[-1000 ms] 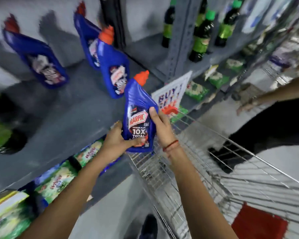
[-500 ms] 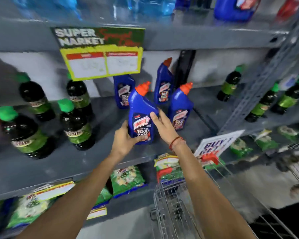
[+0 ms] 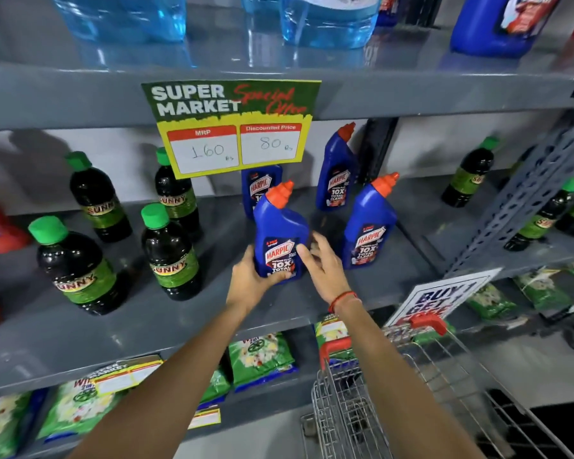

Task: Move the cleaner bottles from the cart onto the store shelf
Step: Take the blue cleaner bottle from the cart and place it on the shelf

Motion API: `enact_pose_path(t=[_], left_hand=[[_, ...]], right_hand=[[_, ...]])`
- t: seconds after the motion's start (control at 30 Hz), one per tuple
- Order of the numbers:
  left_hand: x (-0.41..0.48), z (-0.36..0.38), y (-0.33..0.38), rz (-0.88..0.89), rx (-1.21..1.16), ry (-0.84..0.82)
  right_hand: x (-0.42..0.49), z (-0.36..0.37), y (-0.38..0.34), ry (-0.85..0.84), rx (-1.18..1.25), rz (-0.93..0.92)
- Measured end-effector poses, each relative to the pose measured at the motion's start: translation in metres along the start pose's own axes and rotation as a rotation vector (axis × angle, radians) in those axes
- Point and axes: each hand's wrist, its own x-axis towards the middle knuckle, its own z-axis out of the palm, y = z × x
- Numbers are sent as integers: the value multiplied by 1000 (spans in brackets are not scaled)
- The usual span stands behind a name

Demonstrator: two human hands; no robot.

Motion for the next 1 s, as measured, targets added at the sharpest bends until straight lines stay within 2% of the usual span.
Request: enact_pose_path(t=[0.1,0.17,0.23,0.43,0.67,1.0], left_hand=[[3,-4,-14,-11,20,-84],[4,-6,-20,-12,67,-112],[6,-8,-22,-15,92,-124],[12,-9,-19,-46,181,-161],[17,-7,-20,-60,217,-152],[22,-9,-19,-59,218,-194]], right_hand=[[-18,-8,26,382,-25,-15],[-26,-18,37,611,-23,40],[-25,-32,42,698,-66,107],[5,-50,45,516,-117,236],[17,-49,44,607,-75,183],[14,-48,41,616,-98,196]])
